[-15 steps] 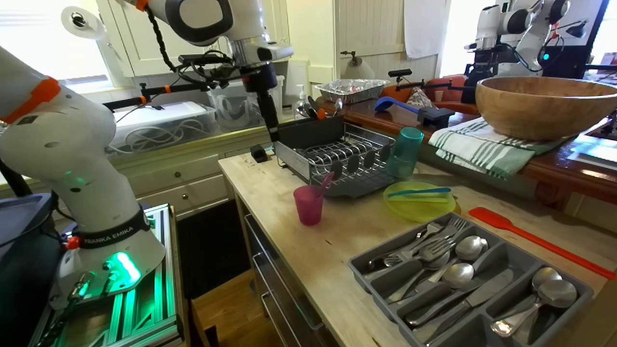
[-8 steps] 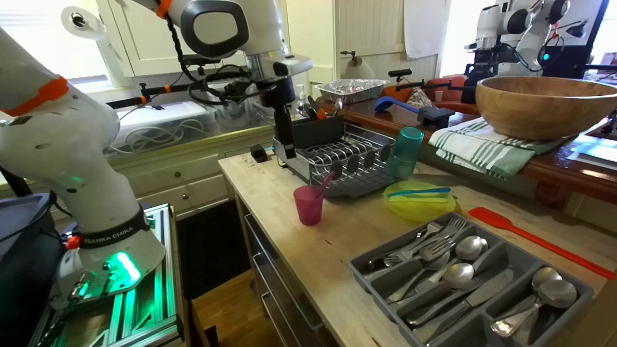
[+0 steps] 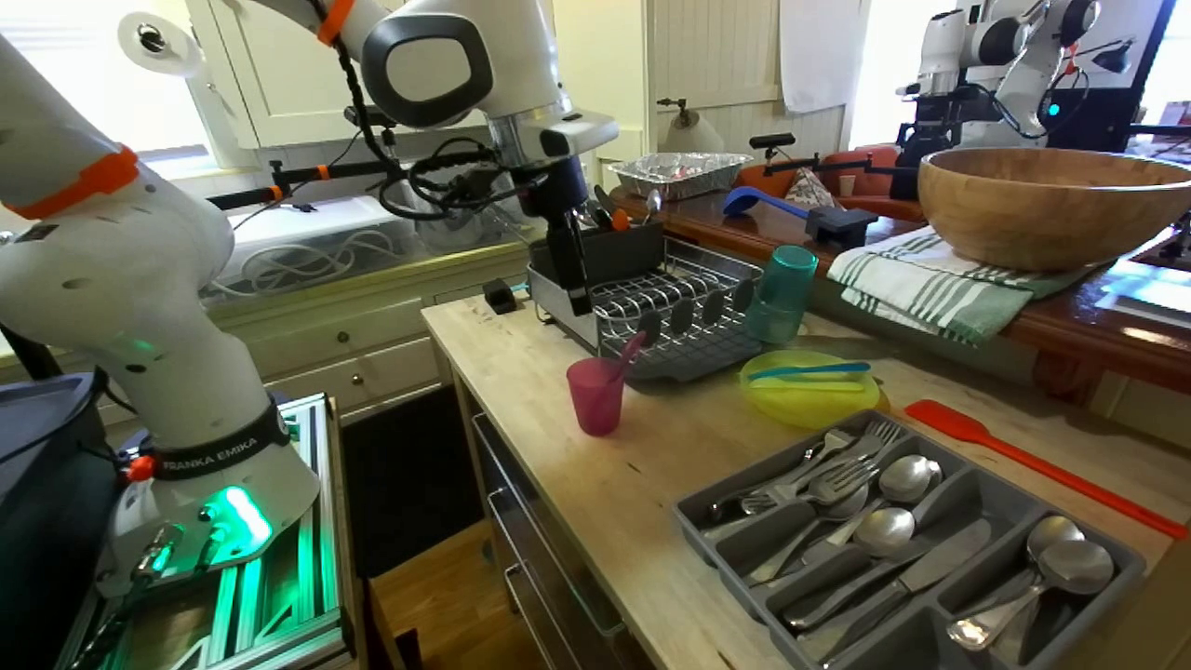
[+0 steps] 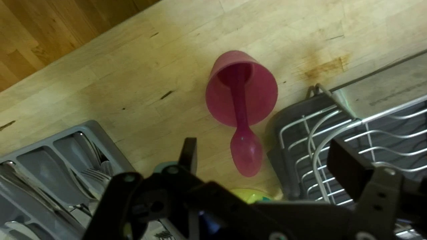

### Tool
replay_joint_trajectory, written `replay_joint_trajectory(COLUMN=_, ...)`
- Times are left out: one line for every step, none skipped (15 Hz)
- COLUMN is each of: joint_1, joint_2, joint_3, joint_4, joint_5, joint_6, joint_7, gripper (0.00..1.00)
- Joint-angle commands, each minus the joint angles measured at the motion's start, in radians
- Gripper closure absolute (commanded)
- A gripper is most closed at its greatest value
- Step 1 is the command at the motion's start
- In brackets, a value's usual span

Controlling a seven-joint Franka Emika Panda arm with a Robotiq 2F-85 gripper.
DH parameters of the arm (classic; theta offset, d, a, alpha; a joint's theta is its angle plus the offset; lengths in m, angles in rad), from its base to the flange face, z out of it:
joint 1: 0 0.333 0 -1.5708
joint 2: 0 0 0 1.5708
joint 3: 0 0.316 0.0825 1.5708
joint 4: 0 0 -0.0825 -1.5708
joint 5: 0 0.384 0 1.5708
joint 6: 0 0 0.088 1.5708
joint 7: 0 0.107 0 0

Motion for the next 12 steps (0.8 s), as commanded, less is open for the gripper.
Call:
replay_joint_trajectory(joint_1=-0.012, joint_2=0.122, joint_3=-0.019, joint_4=0.041, joint_5=-0.029, joint_6=0.096, joint_7=0.013, gripper=0.00)
replay_joint_trajectory(joint_1=-0.007, joint_2=0.145, joint_3=-0.028, joint_4=0.047, joint_5=-0.020, joint_6=0.114, joint_7=-0.003, gripper=0.00)
replay_joint_trajectory(joint_1=0.009, joint_2=0.169, joint_3=-0.047, joint_4=0.057, joint_5=-0.001, joint_6=0.125, joint_7=-0.053, gripper=0.00)
replay_joint_trajectory(joint_1=0.016, joint_2=0.194, joint_3=-0.060, joint_4=0.074, joint_5=0.002, joint_6=0.128, joint_7=-0.092, gripper=0.00)
replay_joint_trajectory(joint_1=0.027, joint_2=0.213, joint_3=-0.076, joint_4=0.086, joint_5=0.017, joint_6=0.128, joint_7=-0.144, gripper=0.00)
replay_joint_trajectory(joint_1=0.037, joint_2=0.232, joint_3=-0.091, joint_4=0.102, joint_5=0.025, joint_6=0.129, joint_7=-0.203, gripper=0.00)
replay_joint_trajectory(joint_1=0.041, joint_2=0.248, joint_3=-0.100, joint_4=0.115, joint_5=0.028, joint_6=0.132, joint_7=-0.247, gripper=0.00)
replay_joint_trajectory(joint_1=0.050, joint_2=0.263, joint_3=-0.112, joint_4=0.128, joint_5=0.038, joint_6=0.137, joint_7=-0.305, gripper=0.00)
replay_joint_trajectory(joint_1=0.061, joint_2=0.276, joint_3=-0.124, joint_4=0.136, joint_5=0.056, joint_6=0.151, joint_7=-0.363, gripper=0.00)
replay_joint_trajectory(joint_1=0.077, joint_2=0.287, joint_3=-0.136, joint_4=0.144, joint_5=0.093, joint_6=0.167, joint_7=-0.435, gripper=0.00)
replay_joint_trajectory(joint_1=0.090, joint_2=0.296, joint_3=-0.144, joint_4=0.149, joint_5=0.132, joint_6=0.178, joint_7=-0.500, gripper=0.00)
replay_joint_trajectory(joint_1=0.109, joint_2=0.303, joint_3=-0.155, joint_4=0.155, joint_5=0.194, joint_6=0.176, joint_7=-0.579, gripper=0.00)
